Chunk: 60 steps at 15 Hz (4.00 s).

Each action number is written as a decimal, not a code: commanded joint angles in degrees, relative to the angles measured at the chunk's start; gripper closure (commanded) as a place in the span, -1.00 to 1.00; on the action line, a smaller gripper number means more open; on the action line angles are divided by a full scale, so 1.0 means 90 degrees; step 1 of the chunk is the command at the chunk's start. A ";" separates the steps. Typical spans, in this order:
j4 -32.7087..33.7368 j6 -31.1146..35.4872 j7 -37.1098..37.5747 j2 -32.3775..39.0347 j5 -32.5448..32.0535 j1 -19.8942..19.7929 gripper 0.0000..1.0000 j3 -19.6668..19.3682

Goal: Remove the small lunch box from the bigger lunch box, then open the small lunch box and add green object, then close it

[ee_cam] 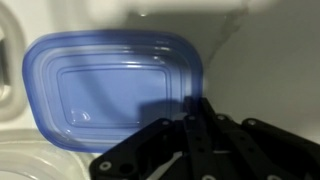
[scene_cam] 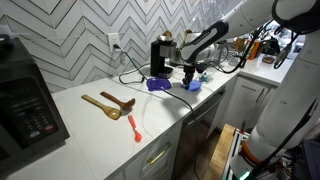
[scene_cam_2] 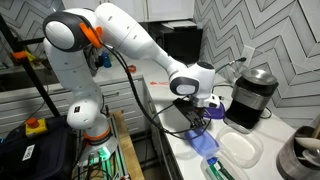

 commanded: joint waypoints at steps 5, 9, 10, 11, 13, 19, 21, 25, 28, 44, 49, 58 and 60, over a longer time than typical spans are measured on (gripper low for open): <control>0.0166 -0.0898 0.0206 -0.0467 -0.0045 -0.0053 0.96 -0.0084; 0.0413 -0.1844 0.0367 -0.0850 -0.0122 -0.0036 0.96 -0.0115; 0.0463 -0.2028 0.0375 -0.0960 -0.0147 -0.0033 0.96 -0.0124; 0.0516 -0.2188 0.0363 -0.1051 -0.0156 -0.0028 0.96 -0.0133; 0.0565 -0.2386 0.0242 -0.1263 -0.0123 -0.0019 0.96 -0.0175; 0.0717 -0.2321 0.0215 -0.1588 -0.0323 -0.0105 0.96 -0.0379; 0.0831 -0.2274 0.0287 -0.1510 -0.0478 -0.0180 0.96 -0.0478; 0.0991 -0.2100 0.0457 -0.1295 -0.0744 -0.0354 0.96 -0.0675; 0.1063 -0.1937 0.0485 -0.1144 -0.0828 -0.0446 0.96 -0.0783; 0.1471 -0.0563 -0.0301 0.0073 -0.0101 -0.0663 0.96 -0.1019; 0.1671 -0.0597 -0.0734 0.0392 0.0353 -0.0774 0.96 -0.0965; 0.1853 -0.0682 -0.1123 0.0673 0.0620 -0.0941 0.96 -0.0926; 0.1876 -0.0710 -0.1153 0.0667 0.0680 -0.0986 0.96 -0.0921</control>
